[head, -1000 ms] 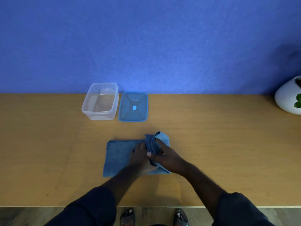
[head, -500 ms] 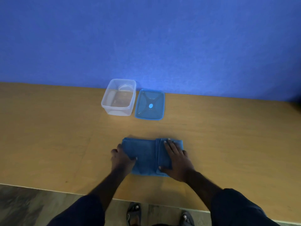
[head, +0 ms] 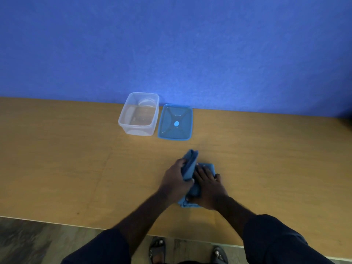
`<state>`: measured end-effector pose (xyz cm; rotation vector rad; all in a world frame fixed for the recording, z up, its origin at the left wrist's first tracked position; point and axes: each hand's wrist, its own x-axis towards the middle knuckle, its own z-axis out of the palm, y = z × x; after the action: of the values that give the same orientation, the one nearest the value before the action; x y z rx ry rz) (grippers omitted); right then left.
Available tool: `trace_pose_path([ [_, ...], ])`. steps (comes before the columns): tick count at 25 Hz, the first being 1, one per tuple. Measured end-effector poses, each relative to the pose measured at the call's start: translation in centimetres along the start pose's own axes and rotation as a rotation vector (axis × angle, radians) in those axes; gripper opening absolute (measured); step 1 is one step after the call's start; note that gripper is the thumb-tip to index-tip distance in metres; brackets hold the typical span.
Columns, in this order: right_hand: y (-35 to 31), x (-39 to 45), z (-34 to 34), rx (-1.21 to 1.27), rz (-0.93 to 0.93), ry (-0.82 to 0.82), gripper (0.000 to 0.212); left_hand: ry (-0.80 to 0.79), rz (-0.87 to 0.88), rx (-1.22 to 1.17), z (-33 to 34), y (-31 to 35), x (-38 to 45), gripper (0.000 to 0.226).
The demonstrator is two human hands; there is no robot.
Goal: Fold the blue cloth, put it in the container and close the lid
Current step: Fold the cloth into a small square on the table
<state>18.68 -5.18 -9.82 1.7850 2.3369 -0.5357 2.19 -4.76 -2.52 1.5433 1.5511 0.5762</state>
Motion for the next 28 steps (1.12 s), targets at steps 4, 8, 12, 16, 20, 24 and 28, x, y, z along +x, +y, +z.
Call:
trace_pose_path([
  [4, 0.2, -1.3, -0.4, 0.441, 0.021, 0.18, 0.042, -0.165, -0.01, 0.011, 3.9, 1.2, 0.0, 0.07],
  [8, 3.1, -3.3, -0.1, 1.202, 0.309, 0.471, 0.024, -0.139, 0.05, -0.066, 5.0, 0.4, -0.1, 0.044],
  [12, 4.4, -4.3, -0.5, 1.324, 0.424, 0.528, 0.029, -0.011, 0.114, 0.404, 5.0, -2.3, 0.6, 0.042],
  [16, 4.2, -4.1, -0.3, 0.728, 0.204, 0.215, 0.076, -0.158, 0.064, 0.662, 5.7, -3.5, 0.6, 0.082],
  [20, 4.7, -4.3, 0.0, 0.538, 0.218, 0.018, 0.096, -0.169, -0.025, 0.645, 5.5, -3.7, 1.2, 0.101],
  [24, 4.3, -3.5, -1.0, 0.633, 0.222, -0.015, 0.096, -0.113, -0.184, 0.254, 5.2, -3.0, 1.7, 0.103],
  [28, 3.3, -3.3, -2.0, 1.112, 0.288, 0.037, 0.088, -0.17, -0.289, -0.252, 3.0, -1.9, 2.6, 0.081],
])
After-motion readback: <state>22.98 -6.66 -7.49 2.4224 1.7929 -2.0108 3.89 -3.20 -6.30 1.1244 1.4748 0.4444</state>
